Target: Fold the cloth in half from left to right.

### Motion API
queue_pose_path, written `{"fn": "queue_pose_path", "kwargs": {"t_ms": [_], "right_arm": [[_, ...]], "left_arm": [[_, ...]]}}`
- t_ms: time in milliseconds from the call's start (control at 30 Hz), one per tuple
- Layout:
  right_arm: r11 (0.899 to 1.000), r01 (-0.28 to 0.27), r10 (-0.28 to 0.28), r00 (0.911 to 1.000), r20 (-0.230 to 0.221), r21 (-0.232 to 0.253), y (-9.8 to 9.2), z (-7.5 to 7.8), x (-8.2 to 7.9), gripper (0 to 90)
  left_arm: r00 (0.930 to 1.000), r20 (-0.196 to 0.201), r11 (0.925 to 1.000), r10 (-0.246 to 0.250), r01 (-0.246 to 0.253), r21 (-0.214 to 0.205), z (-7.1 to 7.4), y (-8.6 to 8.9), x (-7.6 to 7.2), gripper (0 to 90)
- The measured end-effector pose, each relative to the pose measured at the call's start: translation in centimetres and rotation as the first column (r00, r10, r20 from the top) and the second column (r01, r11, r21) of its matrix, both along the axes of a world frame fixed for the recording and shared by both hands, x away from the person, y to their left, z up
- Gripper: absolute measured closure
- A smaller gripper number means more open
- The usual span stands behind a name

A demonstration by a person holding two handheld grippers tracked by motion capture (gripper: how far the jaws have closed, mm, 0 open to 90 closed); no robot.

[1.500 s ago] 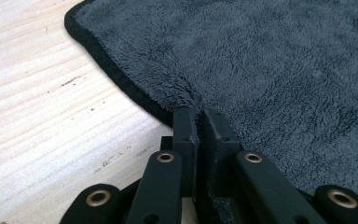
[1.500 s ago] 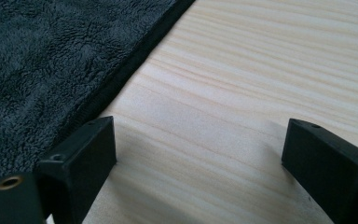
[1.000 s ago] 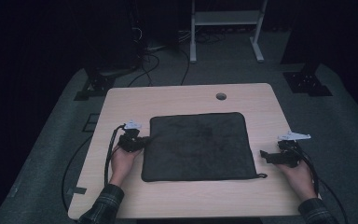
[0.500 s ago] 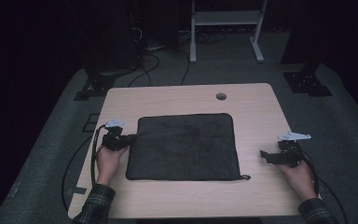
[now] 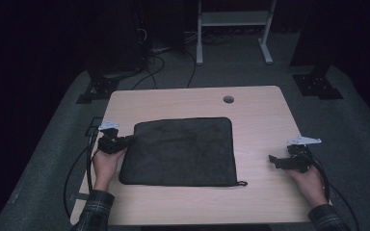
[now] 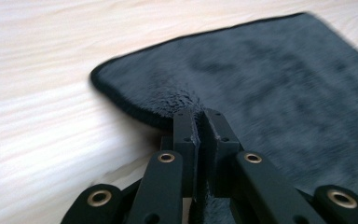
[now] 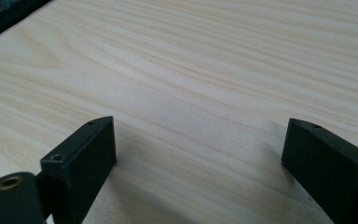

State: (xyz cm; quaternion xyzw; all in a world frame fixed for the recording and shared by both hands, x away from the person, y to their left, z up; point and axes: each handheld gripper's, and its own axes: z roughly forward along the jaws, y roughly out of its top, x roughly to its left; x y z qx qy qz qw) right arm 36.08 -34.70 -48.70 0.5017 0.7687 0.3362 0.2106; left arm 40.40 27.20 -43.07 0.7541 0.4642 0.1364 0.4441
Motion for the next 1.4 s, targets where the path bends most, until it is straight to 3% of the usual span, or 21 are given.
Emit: {"fn": "queue_pose_path", "kwargs": {"t_ms": [33,200,633,800,1133,1300,1400], "right_arm": [[1.000,0.000,0.000,1.0000,0.000,0.000,0.0,0.0,0.0,9.0],[1.000,-0.001,0.001,1.0000,0.000,0.000,0.0,0.0,0.0,9.0],[1.000,-0.002,0.002,1.0000,0.001,-0.001,0.0,0.0,0.0,9.0],[1.000,-0.002,0.002,1.0000,0.000,-0.001,0.0,0.0,0.0,9.0],[1.000,-0.003,0.003,1.0000,0.000,-0.001,0.0,0.0,0.0,9.0],[1.000,-0.003,0.003,1.0000,-0.001,-0.001,0.0,0.0,0.0,9.0],[1.000,-0.004,0.004,1.0000,0.000,-0.001,0.0,0.0,0.0,9.0]], "left_arm": [[1.0000,0.001,0.9997,-0.009,0.009,-0.024,0.1,-0.2,0.0,84.3],[0.9989,0.006,0.9981,-0.047,0.047,-0.040,0.4,-1.6,0.4,84.1],[0.9879,0.009,0.9878,-0.155,0.155,-0.015,0.5,-5.9,1.3,84.1],[0.9827,0.014,0.9825,-0.185,0.185,-0.023,0.5,-7.8,1.9,84.1],[0.9636,0.005,0.9635,-0.267,0.267,0.010,0.2,-11.6,2.6,84.1],[0.9559,0.000,0.9559,-0.294,0.294,0.007,0.0,-13.2,2.8,84.1],[0.9479,-0.005,0.9478,-0.318,0.318,0.016,-0.2,-14.1,2.9,84.1]]}}
